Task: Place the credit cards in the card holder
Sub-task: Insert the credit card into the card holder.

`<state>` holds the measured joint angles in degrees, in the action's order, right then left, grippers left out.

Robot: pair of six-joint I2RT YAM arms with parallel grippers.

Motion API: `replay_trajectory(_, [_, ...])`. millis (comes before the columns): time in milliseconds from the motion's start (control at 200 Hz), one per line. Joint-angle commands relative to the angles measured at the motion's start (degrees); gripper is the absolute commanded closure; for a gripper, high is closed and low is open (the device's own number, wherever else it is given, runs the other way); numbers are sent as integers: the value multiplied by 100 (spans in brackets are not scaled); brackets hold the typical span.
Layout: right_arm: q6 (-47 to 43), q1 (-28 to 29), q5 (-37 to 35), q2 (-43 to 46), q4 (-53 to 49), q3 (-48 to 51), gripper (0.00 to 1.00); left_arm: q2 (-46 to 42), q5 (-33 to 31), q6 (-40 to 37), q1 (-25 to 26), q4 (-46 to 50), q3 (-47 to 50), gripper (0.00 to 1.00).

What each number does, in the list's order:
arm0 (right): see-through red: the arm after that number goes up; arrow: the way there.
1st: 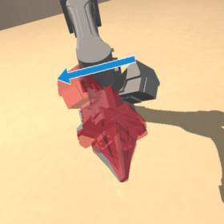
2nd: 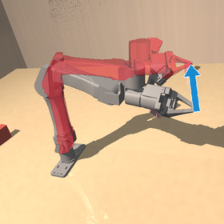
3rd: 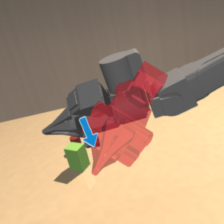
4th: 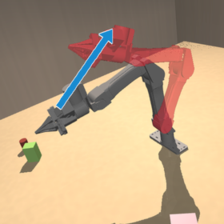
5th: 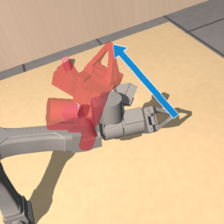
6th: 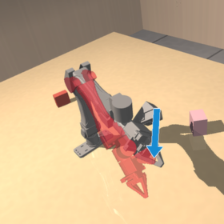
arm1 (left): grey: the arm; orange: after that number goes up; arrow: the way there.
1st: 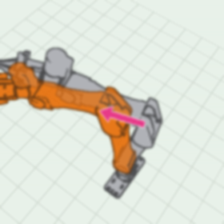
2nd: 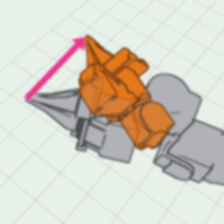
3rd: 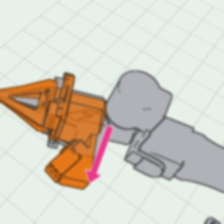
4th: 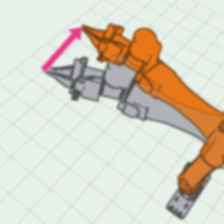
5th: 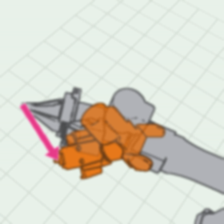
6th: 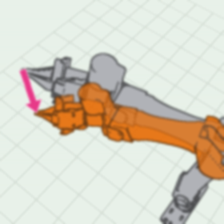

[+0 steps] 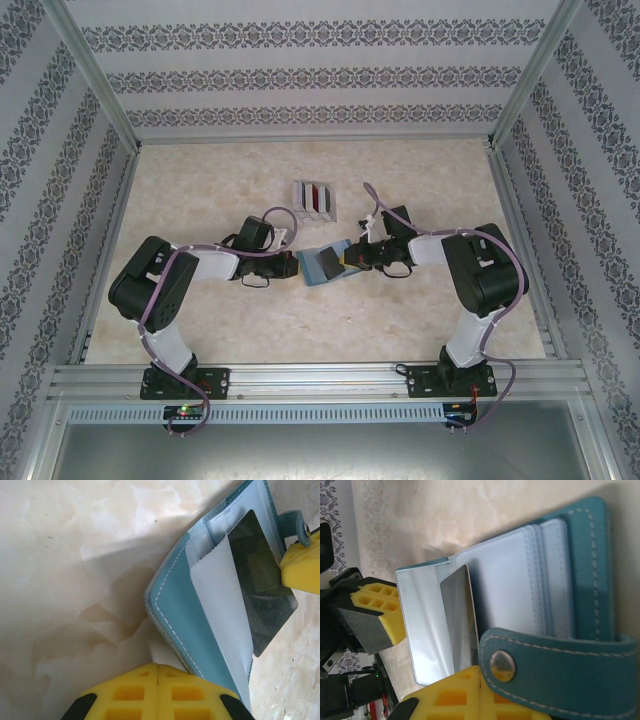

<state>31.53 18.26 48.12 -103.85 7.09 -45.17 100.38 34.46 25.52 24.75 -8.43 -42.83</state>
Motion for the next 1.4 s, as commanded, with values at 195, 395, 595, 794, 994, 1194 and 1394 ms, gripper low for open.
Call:
replay_trajectory(195, [-50, 84, 104, -197, 50, -262, 100, 274, -327, -130, 91, 288, -192, 96])
replay_trajectory(395, [-176, 83, 82, -208, 2, -282, 100, 289, -399, -152, 96, 393, -250, 97])
replay_trajectory(595, [-343, 36, -84, -231, -59, -387, 100, 272, -429, -152, 97, 398, -236, 97])
replay_trajectory(794, [-448, 33, -297, -165, -39, -245, 100, 201, -479, -160, 97, 418, -193, 98])
replay_trajectory(994, [-477, 34, -317, -70, 172, 61, 100, 206, -481, -108, 95, 377, -175, 99])
replay_trajectory(1194, [-193, -57, -649, 118, 627, 449, 100, 218, -542, -117, 91, 436, -213, 100])
replay_trajectory(1394, [19, -81, -813, 244, 1044, 745, 100, 232, -575, -121, 89, 464, -235, 100])
